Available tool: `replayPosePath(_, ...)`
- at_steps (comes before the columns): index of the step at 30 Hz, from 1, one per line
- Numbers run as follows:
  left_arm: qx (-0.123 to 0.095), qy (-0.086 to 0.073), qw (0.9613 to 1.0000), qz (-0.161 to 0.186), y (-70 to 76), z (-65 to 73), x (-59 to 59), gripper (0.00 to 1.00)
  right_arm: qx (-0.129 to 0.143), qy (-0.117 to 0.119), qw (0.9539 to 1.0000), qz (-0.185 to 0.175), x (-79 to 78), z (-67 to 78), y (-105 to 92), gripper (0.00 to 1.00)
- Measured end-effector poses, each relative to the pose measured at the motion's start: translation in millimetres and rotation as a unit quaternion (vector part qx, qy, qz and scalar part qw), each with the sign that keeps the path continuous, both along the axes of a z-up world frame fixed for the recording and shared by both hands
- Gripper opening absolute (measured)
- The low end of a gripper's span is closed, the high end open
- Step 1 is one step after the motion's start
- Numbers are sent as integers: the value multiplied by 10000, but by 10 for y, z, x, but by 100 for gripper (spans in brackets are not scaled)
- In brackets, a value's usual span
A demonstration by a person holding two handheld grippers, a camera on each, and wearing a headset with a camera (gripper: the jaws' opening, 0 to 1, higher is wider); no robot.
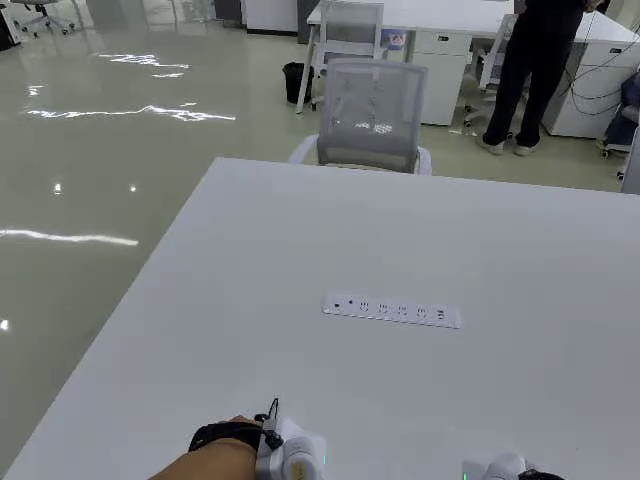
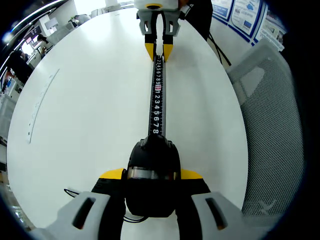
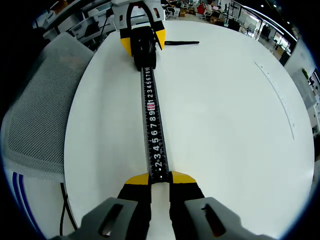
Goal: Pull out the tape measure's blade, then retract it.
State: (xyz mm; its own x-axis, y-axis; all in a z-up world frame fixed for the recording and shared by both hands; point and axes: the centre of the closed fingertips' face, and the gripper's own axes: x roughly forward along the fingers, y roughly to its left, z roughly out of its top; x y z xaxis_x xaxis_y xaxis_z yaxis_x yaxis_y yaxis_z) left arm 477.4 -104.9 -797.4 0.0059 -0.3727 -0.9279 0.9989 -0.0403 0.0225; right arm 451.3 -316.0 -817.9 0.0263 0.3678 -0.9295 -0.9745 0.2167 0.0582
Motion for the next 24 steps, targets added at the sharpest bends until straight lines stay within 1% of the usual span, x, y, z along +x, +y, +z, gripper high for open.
replayPosePath(24, -5, -7, 10000, 19, 5, -9, 9, 35, -80, 6, 9999, -69, -19, 14, -180, 11)
